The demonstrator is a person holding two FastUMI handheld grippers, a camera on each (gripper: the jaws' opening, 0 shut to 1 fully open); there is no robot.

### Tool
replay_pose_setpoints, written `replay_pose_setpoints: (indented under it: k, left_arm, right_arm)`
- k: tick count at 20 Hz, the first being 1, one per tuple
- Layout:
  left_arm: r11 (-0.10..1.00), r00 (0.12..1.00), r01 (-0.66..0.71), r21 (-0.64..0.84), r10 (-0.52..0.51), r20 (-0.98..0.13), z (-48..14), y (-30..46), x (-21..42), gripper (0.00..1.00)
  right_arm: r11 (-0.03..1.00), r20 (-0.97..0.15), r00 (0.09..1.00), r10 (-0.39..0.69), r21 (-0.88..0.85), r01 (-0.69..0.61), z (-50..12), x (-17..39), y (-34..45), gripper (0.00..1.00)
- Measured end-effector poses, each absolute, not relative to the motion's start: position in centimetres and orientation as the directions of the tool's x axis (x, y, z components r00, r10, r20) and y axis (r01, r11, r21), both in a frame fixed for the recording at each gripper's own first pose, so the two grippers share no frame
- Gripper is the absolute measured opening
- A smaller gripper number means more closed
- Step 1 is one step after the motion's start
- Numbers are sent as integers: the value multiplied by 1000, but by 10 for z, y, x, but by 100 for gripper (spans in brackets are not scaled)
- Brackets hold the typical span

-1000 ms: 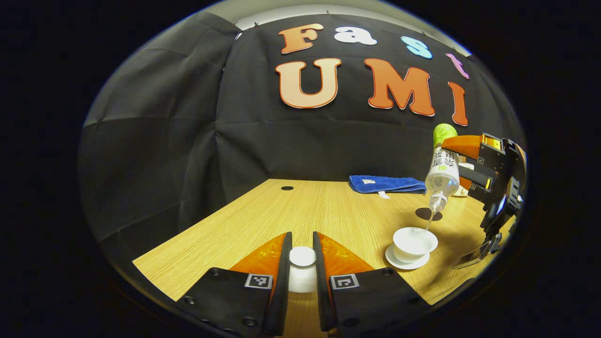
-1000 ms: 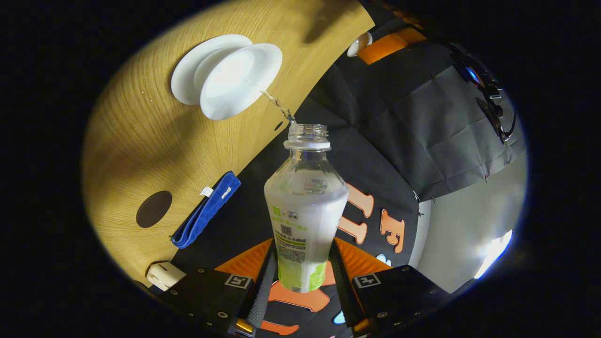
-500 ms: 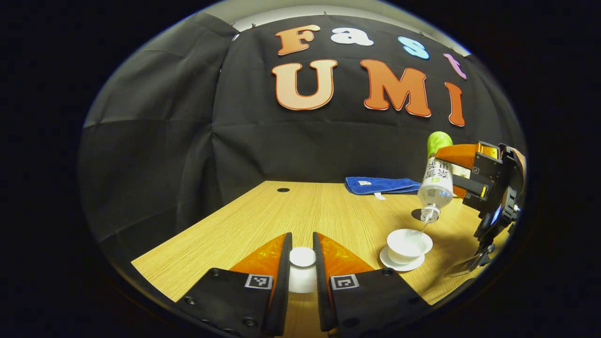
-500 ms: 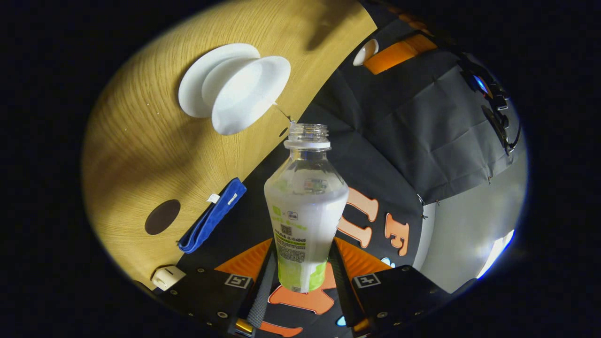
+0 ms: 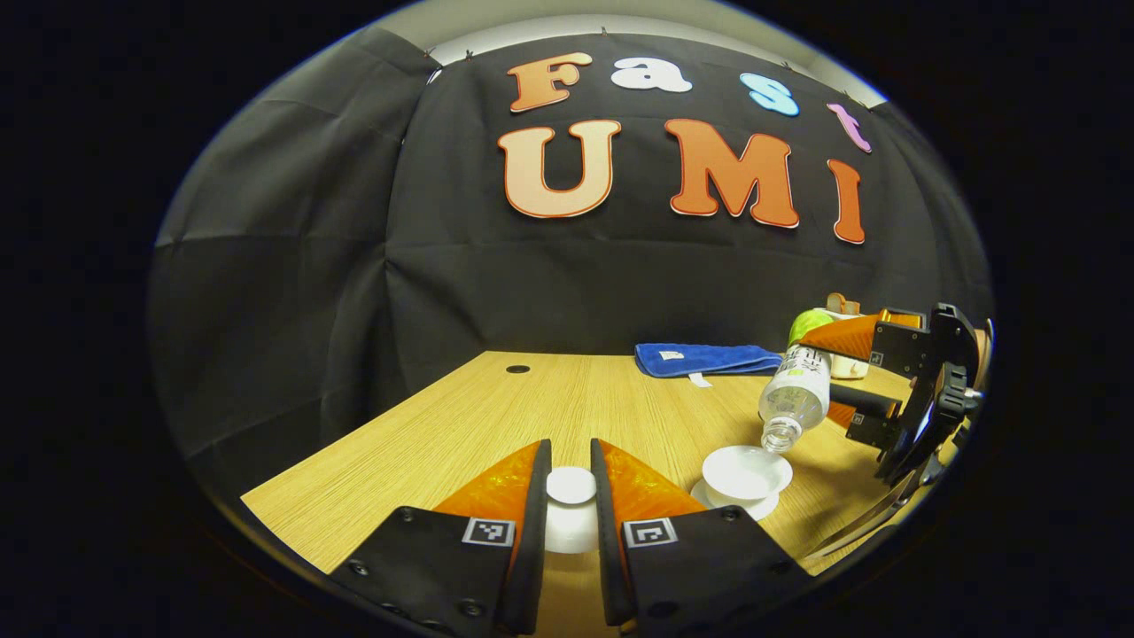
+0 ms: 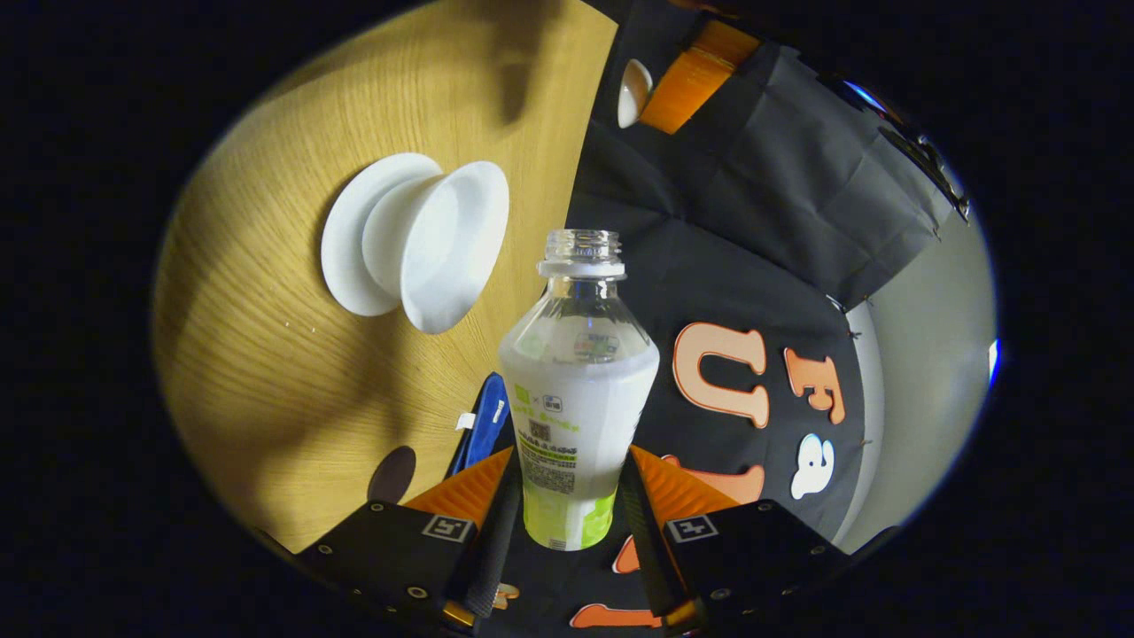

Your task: Open the teacup lid with one hand, grasp the water bottle and pour water into the teacup with the other hand; after pouring, place the water bottle on the coaster and then close the teacup lid.

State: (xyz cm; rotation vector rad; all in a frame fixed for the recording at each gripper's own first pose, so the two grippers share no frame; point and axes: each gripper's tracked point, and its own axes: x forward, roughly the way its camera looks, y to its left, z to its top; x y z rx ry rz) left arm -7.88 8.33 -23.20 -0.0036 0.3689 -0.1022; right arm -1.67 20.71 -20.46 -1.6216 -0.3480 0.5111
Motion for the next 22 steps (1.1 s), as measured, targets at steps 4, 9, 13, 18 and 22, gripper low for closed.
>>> replay_pose_setpoints:
  k: [4,9,13,18,22]
  left_arm:
    - [992,930,121,-40,-128,-344,-224,67,-77,29]
    - [984,936,168,-52,-176,-305,-207,37,-71,29]
    - [977,935,207,-51,-213,-283,-198,13,-67,30]
    - [963,927,256,-80,-268,-261,-190,-22,-64,31]
    - [957,922,275,-89,-289,-258,-188,-38,-64,31]
  right_arm:
    - [98,-195,854,483,-957,-273,-220,-8,201,65]
    - [387,-236,869,435,-823,-417,-217,3,193,65]
    - [602,-236,883,405,-658,-452,-226,15,191,65]
    - [774,-226,893,388,-447,-449,-224,12,199,65]
    - [863,-243,895,374,-261,-432,-227,13,197,65]
